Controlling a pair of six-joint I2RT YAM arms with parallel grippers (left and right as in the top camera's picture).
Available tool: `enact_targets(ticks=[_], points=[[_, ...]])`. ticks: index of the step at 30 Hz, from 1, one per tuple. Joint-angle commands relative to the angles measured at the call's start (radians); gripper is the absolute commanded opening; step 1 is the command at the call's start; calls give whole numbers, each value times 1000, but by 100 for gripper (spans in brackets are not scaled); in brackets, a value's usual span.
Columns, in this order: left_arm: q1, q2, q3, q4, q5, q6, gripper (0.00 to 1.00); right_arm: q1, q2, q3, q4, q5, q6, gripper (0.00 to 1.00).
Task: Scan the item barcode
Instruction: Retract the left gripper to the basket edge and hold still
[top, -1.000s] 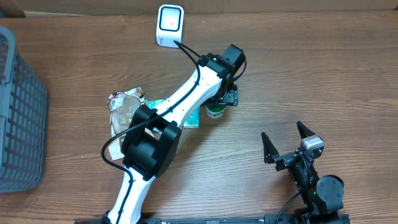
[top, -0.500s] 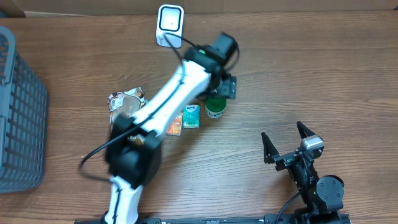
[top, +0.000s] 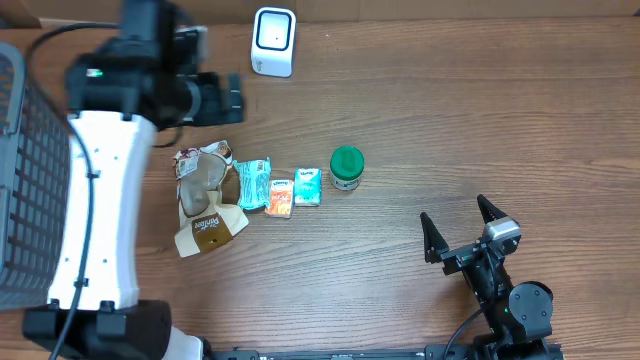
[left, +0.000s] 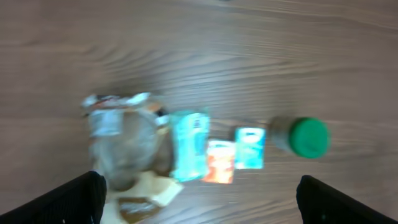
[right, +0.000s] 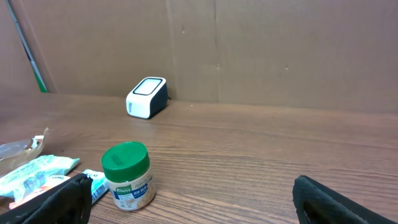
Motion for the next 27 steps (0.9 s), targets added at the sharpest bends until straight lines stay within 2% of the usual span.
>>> enact_targets(ticks=[1, 4, 10, 27], points=[[139, 0, 8, -25, 57, 93, 100, 5, -7, -10, 5, 3, 2, 100], [216, 3, 8, -25, 73, 101, 100, 5, -7, -10, 5, 3, 2, 100], [318, 4, 8, -13, 72, 192, 100, 5, -7, -10, 5, 3, 2, 100], [446, 5, 8, 46, 65, 354, 100, 5, -7, -10, 5, 3, 3, 100]])
